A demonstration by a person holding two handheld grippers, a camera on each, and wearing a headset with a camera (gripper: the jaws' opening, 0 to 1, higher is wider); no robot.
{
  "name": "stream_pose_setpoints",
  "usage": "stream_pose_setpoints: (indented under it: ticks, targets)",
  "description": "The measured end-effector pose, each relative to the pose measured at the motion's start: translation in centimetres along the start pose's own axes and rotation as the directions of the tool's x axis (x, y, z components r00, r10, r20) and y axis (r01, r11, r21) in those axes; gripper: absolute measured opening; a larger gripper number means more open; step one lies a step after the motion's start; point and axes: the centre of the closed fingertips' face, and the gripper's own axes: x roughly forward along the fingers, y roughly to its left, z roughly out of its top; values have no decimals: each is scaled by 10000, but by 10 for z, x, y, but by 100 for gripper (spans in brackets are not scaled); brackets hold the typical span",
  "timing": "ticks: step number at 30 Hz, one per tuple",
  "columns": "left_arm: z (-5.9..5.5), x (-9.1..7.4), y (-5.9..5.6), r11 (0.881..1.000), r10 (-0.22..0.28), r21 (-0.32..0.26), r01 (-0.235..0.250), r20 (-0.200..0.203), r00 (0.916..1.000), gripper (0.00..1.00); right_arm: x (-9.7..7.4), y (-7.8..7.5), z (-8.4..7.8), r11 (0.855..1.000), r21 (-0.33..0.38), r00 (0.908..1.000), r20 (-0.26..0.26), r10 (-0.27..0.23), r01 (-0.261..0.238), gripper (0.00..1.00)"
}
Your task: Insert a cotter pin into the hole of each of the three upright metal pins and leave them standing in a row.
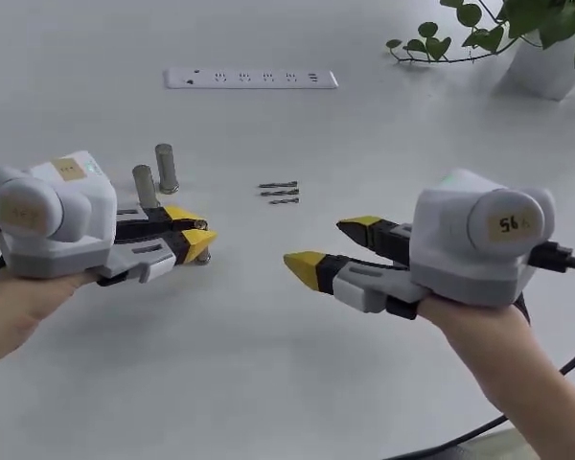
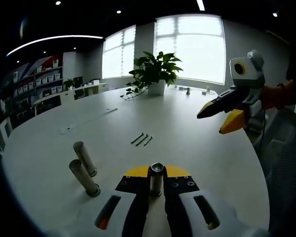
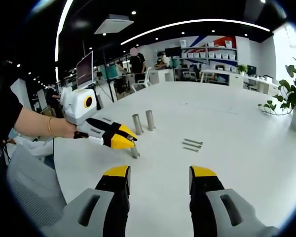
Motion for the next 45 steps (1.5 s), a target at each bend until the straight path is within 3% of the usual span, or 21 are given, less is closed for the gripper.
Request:
stream_pose_setpoints:
  ticks: [12, 14, 15, 16, 18, 23, 28, 32, 34, 35, 41, 45]
  targets:
    - [5, -7, 0, 9995, 185, -268, -184, 56, 9998, 26, 1, -7, 7, 9989, -454, 9999, -100, 123, -128, 43]
    - [6, -11, 0, 9975, 293, -644, -290, 33, 9996, 35, 4, -9, 11, 9972, -718, 9996, -177, 206, -218, 42]
    - [2, -14, 3, 9913, 626, -1143, -650, -239, 9978, 41, 5, -12, 13, 9956, -891, 9994, -211, 257, -275, 42]
    - [1, -15, 4, 9905, 698, -1172, -726, -285, 9972, 47, 6, -13, 14, 9936, -1083, 9991, -296, 303, -333, 41]
    - [1, -19, 3, 9917, 847, -951, -860, -174, 9963, 47, 9, -17, 16, 9884, -1447, 9979, -511, 393, -464, 41]
    - [1, -30, -1, 9874, 1156, -1043, -1188, -361, 9926, 53, 20, -25, 20, 9773, -1903, 9927, -941, 760, -929, 37]
    - [4, -43, 0, 9747, 1693, -1402, -1740, -448, 9845, 64, 33, -35, 23, 9570, -2569, 9846, -1439, 996, -1343, 28]
    - [3, -52, -5, 9696, 1970, -1340, -2047, -680, 9780, 67, 47, -43, 22, 9372, -2945, 9698, -2073, 1284, -1870, 24]
    - [1, -56, -6, 9633, 2109, -1517, -2215, -828, 9740, 74, 51, -42, 19, 9297, -3031, 9622, -2332, 1406, -2093, 23]
    - [1, -60, -6, 9597, 2257, -1522, -2361, -825, 9707, 75, 54, -43, 17, 9197, -3247, 9572, -2532, 1404, -2208, 22]
    - [3, -72, -10, 9422, 2768, -1746, -2859, -748, 9580, 76, 71, -56, 14, 8847, -3933, 9402, -3167, 1250, -2502, 19]
    - [1, -79, -12, 9391, 3077, -1297, -3182, -945, 9468, 75, 84, -63, 7, 8556, -4373, 9242, -3650, 1125, -2769, 16]
